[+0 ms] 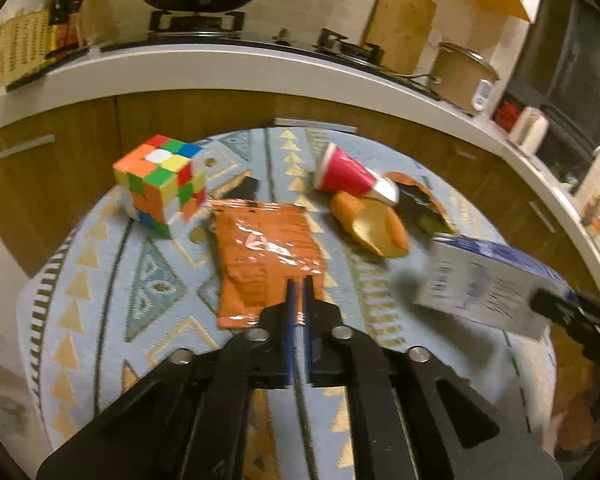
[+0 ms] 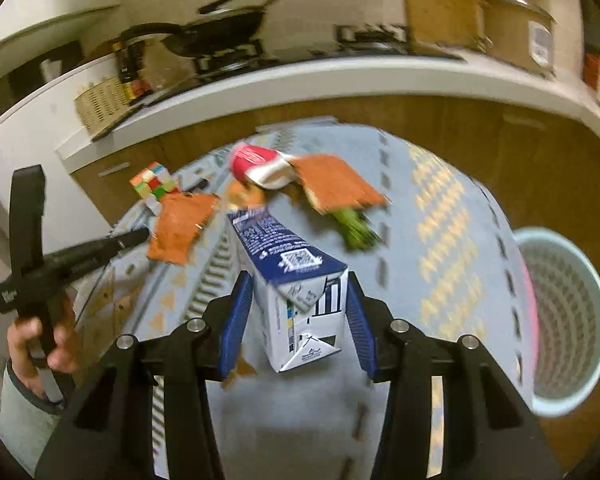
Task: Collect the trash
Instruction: 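Grasp the white-blue milk carton with the right tool while the left tool grasps the orange snack bag, then lift the milk carton with the right tool while the left tool lifts the snack bag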
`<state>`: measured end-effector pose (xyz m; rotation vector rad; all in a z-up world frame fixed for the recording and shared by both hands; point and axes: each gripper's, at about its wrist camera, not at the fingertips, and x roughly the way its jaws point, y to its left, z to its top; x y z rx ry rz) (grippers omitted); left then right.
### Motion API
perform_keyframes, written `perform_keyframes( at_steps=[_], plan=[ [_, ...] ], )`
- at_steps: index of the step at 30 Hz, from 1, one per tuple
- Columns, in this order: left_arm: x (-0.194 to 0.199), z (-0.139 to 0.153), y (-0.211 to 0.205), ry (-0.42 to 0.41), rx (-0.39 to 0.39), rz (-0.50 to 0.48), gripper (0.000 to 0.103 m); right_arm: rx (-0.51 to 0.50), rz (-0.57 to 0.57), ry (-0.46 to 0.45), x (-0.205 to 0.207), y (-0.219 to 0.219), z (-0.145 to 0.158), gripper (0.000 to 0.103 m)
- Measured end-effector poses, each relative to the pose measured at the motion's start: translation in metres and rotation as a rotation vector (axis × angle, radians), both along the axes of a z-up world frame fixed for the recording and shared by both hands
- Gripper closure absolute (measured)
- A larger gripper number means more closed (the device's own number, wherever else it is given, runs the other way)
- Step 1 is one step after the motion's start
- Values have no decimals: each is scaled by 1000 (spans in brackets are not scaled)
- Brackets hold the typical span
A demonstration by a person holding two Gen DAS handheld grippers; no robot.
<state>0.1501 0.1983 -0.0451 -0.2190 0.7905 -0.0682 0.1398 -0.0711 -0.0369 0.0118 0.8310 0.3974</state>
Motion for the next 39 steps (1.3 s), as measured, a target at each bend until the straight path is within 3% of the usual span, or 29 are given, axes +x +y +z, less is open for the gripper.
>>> perform_keyframes(
  at_steps=[1,3,6,9,12,14,16,18,23,31,35,39],
  plan=[
    [3,1,1,7,8,19,52,4,-14,16,-2,-6,-3,60],
    [8,2,6,-3,24,64,35,20,-36,53,-9,-22,-9,60],
    [27,-2,10,37,19,76,33,74,-41,123,-15,-34,-19,60],
    [43,-10,9,83,24,73,33,126,-18,195,-20,-41,-28,51],
    [55,-19,5,116,22,73,34,96,-50,173,-24,-49,-26,40],
    [59,-26,0,134,21,82,42,71,-66,152,-24,-55,-22,38],
    [59,-27,-7,127,84,99,55,54,-75,129,-25,-58,-17,38],
    [58,-27,-12,128,129,105,61,46,-69,111,-25,-58,-13,36],
    [42,-25,-11,114,94,133,70,-45,-34,57,-18,-44,-10,30],
    [-5,-2,-23,20,43,91,71,-150,17,-4,-19,-14,-8,31],
    [-20,12,-34,-21,54,58,70,-79,62,70,-18,-13,-13,47],
    [-30,20,-38,-50,44,42,70,-77,101,78,-29,-3,-14,53]
  ],
)
